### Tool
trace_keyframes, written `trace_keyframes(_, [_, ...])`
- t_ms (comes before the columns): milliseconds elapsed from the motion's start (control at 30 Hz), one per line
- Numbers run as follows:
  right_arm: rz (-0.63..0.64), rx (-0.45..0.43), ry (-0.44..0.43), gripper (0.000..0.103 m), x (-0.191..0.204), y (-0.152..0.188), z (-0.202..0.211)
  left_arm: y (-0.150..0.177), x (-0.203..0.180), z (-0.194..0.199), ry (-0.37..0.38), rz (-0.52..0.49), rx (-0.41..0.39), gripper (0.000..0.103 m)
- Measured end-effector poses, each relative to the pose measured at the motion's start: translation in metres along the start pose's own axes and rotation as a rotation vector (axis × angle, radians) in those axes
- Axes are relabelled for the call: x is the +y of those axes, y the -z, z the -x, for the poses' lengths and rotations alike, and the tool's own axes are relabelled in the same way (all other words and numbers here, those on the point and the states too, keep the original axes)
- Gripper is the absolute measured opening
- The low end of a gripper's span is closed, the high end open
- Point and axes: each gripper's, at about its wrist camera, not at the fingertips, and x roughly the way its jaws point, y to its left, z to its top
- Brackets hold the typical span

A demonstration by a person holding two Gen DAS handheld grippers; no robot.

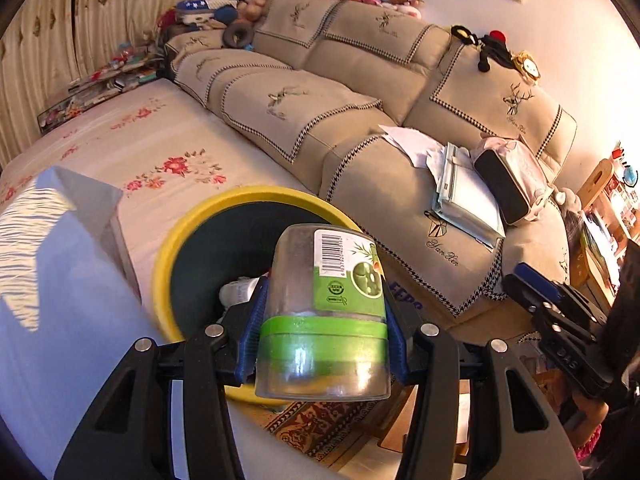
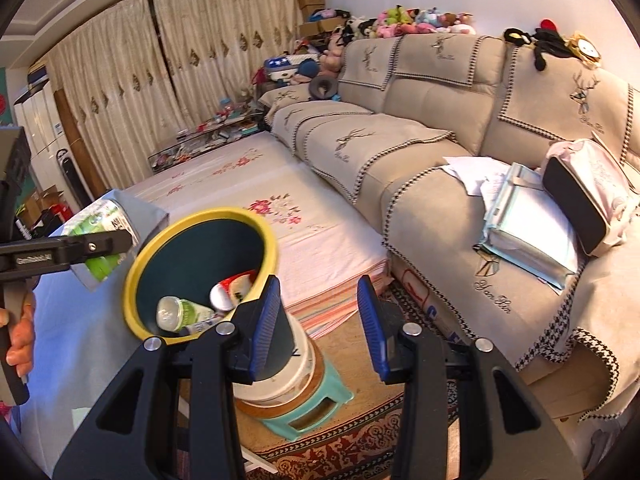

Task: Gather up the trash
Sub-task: 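Carry the clear jar over the bin and open the left gripper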

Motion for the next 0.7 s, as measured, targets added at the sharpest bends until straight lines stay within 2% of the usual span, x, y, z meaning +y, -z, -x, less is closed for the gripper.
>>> trace_keyframes(300, [-0.053,0.017,0.024,0.039,-0.029,0.004,-0.008,-0.021,0.002,-0.063,-0.024,0.009,0.094,0.05])
trace_keyframes(700, [-0.078,0.035,0.025,0.039,-0.04,0.01,-0.015,-0.025,0.012,-0.1,-0.032,0.031,0.166,0.051])
